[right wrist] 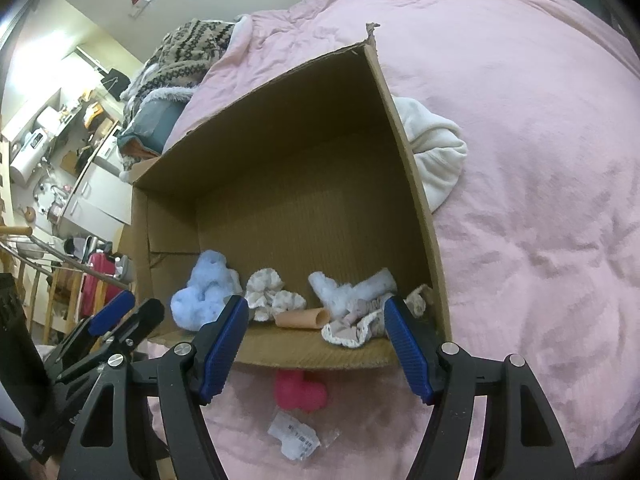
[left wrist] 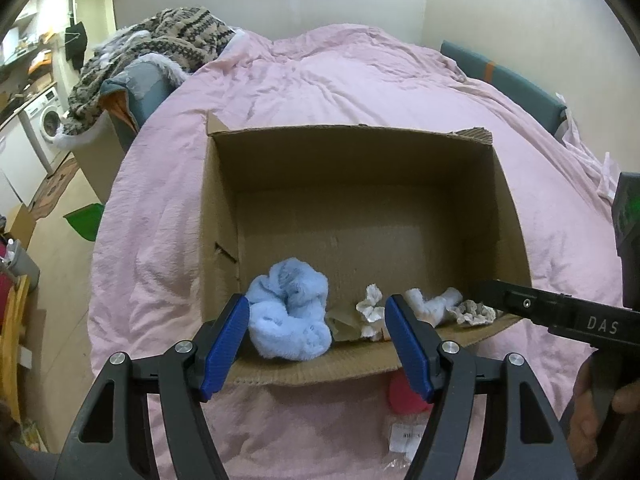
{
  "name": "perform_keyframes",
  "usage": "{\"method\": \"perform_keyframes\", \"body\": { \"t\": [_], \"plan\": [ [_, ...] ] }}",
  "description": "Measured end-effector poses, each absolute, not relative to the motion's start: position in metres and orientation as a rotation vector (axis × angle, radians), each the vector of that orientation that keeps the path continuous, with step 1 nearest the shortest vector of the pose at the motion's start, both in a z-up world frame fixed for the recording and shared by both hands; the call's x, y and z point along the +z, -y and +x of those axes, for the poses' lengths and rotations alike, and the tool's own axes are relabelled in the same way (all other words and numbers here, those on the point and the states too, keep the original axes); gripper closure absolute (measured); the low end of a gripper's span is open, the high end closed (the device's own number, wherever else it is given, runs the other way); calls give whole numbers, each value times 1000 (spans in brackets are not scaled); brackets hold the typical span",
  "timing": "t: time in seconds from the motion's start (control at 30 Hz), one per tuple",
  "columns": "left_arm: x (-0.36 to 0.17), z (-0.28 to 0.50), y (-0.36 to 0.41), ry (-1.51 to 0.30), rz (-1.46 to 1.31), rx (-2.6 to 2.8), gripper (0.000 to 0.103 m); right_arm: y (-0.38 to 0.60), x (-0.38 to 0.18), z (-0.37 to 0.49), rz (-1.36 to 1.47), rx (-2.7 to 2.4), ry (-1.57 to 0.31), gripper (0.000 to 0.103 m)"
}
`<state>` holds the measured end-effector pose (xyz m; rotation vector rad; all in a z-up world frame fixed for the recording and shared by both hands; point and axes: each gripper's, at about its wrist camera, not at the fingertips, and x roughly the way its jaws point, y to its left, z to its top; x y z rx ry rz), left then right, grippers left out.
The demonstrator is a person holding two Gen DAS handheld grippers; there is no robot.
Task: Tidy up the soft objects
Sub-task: 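Withdraw both grippers from the box toward the pink duck and plastic bag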
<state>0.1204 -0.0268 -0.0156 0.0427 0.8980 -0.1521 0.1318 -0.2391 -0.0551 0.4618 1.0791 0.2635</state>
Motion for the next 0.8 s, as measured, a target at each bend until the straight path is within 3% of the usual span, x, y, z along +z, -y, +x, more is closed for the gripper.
{"method": "perform_keyframes", "body": {
  "t": [0.47,0.8],
  "plan": [
    [-21,83,5,-961,-22,-120,35,242,-47,86,460,267,-1090,29],
    [-36,73,-3,-1028,-50,-73,35,223,-86,72,470,287,-1294,29]
  ]
}}
